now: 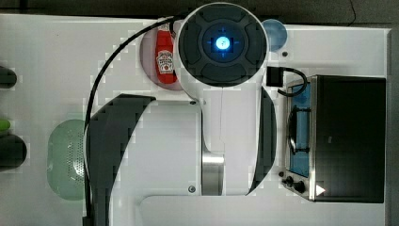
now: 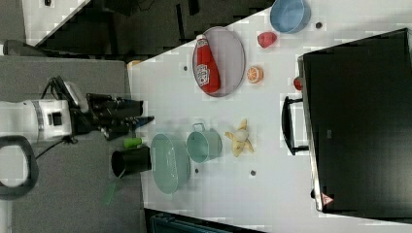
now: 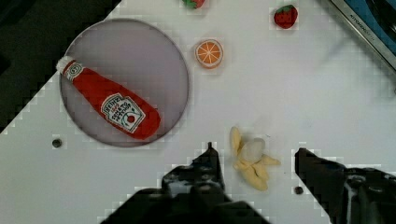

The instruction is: Pick banana from table and place on oven.

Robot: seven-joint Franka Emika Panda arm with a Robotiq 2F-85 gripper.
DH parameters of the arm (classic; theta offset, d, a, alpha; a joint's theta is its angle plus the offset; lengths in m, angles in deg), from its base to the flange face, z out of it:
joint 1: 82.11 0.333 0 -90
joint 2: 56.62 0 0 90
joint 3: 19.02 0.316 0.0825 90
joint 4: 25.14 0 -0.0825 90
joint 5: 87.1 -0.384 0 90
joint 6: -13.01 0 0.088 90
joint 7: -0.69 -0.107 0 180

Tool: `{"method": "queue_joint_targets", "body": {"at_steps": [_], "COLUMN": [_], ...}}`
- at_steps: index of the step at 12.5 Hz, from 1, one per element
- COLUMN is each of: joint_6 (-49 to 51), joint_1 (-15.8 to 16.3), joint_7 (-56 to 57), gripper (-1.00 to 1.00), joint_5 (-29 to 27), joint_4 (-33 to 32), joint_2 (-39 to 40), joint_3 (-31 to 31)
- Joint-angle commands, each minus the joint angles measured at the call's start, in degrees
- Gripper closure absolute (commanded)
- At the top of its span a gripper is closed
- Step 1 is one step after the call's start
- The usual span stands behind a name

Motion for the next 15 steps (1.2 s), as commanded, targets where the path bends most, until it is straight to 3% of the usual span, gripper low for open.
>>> {"method": "queue_joint_targets", "body": {"at_steps": [1,3,7,15], "joint_6": [12.5,12.5,9.6,-14.6], "joint_1": [-1.5,-1.5,-1.4,-1.3], "joint_7": [2.3,2.3,2.3,2.3], "gripper": [-0.58,-0.99,-1.0,-1.0], "joint_5": [-0.2,-0.2,-0.2,-0.2], "joint_4": [-13.5,-13.6,-15.8,-27.3], "joint_2": [-26.5,-26.5,-25.0,-9.8], "joint_3": [-1.4,-1.4,-1.0,1.2]}}
